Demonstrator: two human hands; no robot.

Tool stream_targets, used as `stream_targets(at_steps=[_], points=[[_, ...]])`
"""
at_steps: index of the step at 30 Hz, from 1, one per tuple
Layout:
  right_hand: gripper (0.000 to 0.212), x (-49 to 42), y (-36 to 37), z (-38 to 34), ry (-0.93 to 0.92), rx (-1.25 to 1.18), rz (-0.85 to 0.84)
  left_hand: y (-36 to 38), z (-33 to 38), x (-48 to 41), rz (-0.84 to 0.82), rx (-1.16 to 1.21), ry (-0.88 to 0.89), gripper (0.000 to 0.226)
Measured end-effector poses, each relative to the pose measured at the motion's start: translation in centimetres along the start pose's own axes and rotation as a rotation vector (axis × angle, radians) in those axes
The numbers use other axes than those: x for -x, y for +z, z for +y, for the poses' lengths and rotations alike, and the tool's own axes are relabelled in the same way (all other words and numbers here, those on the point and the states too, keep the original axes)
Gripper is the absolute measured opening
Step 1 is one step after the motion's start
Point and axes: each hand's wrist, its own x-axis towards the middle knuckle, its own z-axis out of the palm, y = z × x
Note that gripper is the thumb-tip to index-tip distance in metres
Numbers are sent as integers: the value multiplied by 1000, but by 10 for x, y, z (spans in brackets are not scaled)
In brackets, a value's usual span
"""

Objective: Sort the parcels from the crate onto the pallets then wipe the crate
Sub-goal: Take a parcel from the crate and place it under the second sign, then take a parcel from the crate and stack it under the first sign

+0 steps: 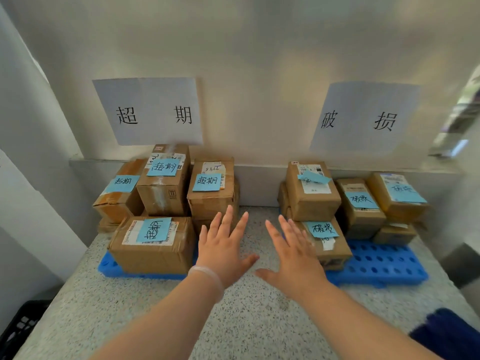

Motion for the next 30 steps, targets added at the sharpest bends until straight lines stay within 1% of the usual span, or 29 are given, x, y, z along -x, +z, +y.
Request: stream_targets(at_steps=[4, 10, 13, 19, 24, 27, 30], points=[[107, 52, -1, 12, 130, -9, 54, 6, 42, 15, 19, 29, 156, 90], [105, 144, -1, 54, 385, -15, 66, 33, 115, 46, -89, -7, 405, 90], [105, 193, -6, 79, 537, -38, 73, 42, 160, 65, -102, -29, 560, 89], [102, 288, -18, 118, 758, -83, 98, 54, 256, 106, -146, -36, 788, 87], [100, 380, -28, 150, 911, -131, 153, 70, 341, 158, -199, -28, 959, 88], [100, 446, -34, 177, 971, -128, 162, 83, 398, 201, -244, 27, 1033, 88], [98, 517, -37, 204, 1088, -167, 163, 104, 448, 248, -283, 23, 1111, 88]])
